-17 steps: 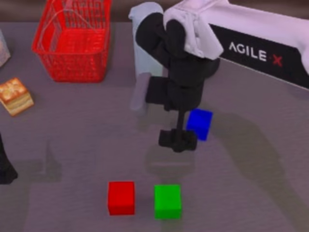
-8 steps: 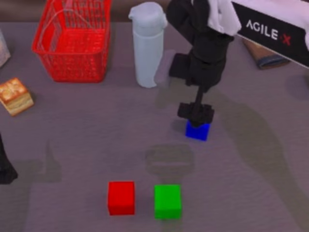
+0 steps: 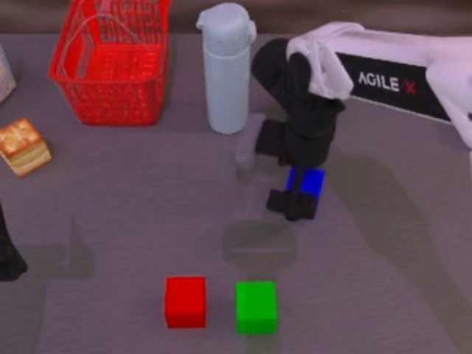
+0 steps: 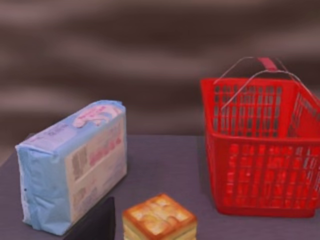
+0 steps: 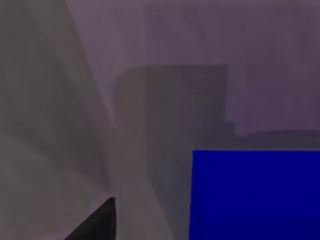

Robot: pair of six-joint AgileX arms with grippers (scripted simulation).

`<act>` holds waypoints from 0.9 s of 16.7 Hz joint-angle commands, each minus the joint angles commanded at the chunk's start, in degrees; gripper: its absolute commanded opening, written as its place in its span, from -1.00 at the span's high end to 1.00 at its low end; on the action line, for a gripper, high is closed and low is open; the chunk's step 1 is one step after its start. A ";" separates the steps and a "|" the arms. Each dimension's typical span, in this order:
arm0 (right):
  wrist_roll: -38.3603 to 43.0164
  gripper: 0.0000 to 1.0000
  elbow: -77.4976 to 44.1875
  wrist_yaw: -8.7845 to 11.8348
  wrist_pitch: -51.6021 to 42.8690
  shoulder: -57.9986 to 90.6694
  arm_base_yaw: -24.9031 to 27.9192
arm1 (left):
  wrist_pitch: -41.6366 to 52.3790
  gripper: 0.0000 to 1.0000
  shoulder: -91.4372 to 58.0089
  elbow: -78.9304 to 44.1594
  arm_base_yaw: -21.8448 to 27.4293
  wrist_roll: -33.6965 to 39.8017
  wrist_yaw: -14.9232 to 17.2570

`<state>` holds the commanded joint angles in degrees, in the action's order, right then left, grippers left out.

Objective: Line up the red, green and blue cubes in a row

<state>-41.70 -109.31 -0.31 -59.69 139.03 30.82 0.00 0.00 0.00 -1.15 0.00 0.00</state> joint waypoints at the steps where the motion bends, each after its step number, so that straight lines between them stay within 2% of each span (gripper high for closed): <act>1: -0.01 -1.00 1.25 -0.01 1.54 0.54 0.00 | 0.00 -1.00 0.00 0.00 0.00 0.00 0.00; 6: -0.03 -1.00 2.31 -0.01 2.78 1.06 0.01 | 0.00 -1.00 0.00 0.00 0.00 0.00 0.00; 15: -0.03 0.36 2.31 -0.01 2.78 1.06 0.01 | 0.00 -1.00 0.00 0.00 0.00 0.00 0.00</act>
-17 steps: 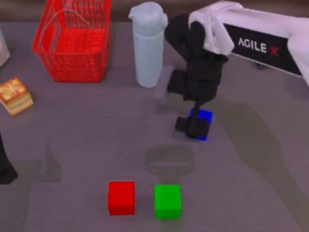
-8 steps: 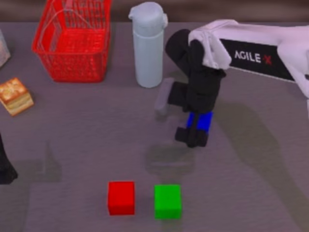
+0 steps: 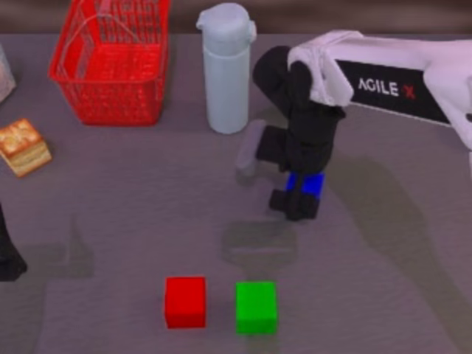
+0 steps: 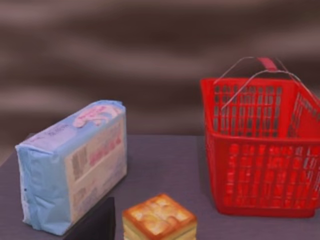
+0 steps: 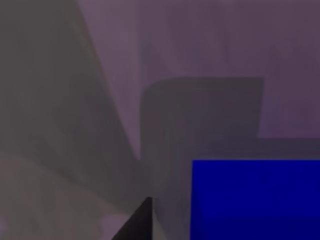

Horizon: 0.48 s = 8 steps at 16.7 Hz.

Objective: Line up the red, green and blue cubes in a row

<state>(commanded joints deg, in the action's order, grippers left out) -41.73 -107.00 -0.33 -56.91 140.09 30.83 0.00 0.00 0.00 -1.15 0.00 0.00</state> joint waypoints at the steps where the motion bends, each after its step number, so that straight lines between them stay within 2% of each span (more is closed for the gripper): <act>1: 0.00 0.51 0.00 0.00 0.00 0.00 0.00 | 0.00 -1.00 0.00 0.00 0.00 0.00 0.00; 4: 0.00 0.96 0.00 0.00 0.00 0.00 0.00 | 0.00 -1.00 0.00 0.00 0.00 0.00 0.00; 8: 0.00 1.00 0.00 0.00 0.00 0.00 0.00 | 0.00 -1.00 0.00 0.00 0.00 0.00 0.00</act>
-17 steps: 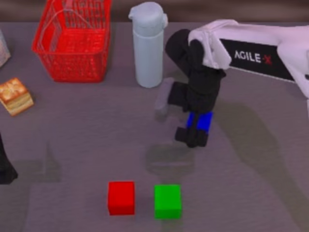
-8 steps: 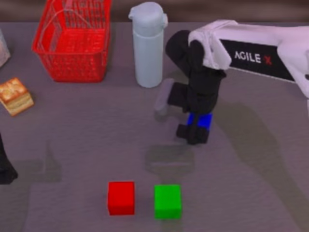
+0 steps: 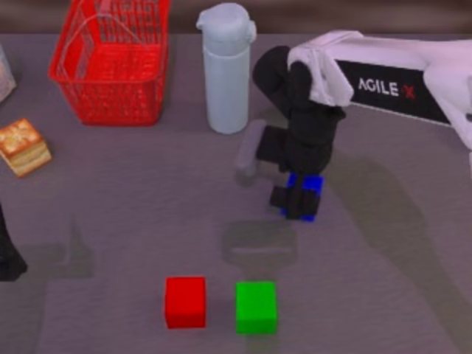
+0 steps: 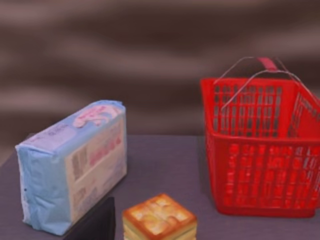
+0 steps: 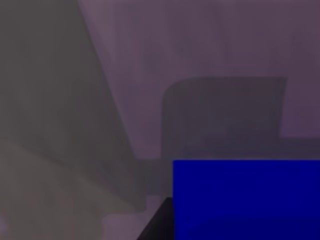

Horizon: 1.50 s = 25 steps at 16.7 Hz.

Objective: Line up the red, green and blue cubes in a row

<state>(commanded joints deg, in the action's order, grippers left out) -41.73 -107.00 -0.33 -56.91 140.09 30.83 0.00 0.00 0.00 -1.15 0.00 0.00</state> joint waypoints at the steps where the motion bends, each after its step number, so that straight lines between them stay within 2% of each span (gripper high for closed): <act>1: 0.00 1.00 0.00 0.00 0.00 0.00 0.00 | 0.00 -1.00 0.00 0.00 0.00 0.00 0.00; 7: 0.50 1.00 -0.89 0.63 -1.90 -1.82 0.30 | 0.00 -1.00 0.00 0.00 0.00 0.00 0.00; 14: 0.49 1.00 -9.45 0.66 -13.84 -4.96 0.67 | 0.00 -1.00 0.00 0.00 0.00 0.00 0.00; 19: 0.60 1.00 -9.61 0.68 -14.14 -5.14 0.51 | 0.00 -1.00 0.00 0.00 0.00 0.00 0.00; 22: 0.17 1.00 -5.66 0.70 -12.79 -8.69 1.90 | 0.00 -1.00 0.00 0.00 0.00 0.00 0.00; 25: -0.71 1.00 3.39 0.75 -10.34 -15.54 4.74 | 0.00 -1.00 0.00 0.00 0.00 0.00 0.00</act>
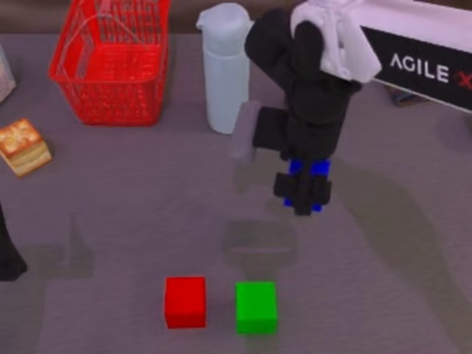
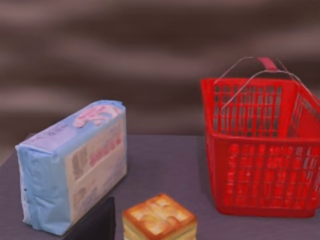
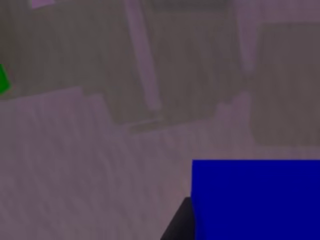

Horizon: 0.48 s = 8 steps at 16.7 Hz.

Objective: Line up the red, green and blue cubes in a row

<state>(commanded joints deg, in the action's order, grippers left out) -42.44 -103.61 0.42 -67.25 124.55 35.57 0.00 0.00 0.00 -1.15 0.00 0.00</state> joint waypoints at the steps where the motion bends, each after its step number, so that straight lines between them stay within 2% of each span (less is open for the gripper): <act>1: -0.33 1.00 3.93 0.03 0.91 -2.66 1.12 | 0.00 -1.00 0.00 0.00 0.00 0.00 0.00; 5: -1.50 1.00 21.16 0.15 4.65 -13.75 5.60 | 0.00 -1.00 0.00 0.00 0.00 0.00 0.00; 8: -2.21 1.00 29.37 0.18 7.08 -20.53 8.26 | 0.00 -1.00 0.00 0.00 0.00 0.00 0.00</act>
<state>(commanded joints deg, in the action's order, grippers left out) -44.64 -74.24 0.60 -60.18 104.01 43.83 0.00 0.00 0.00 -1.15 0.00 0.00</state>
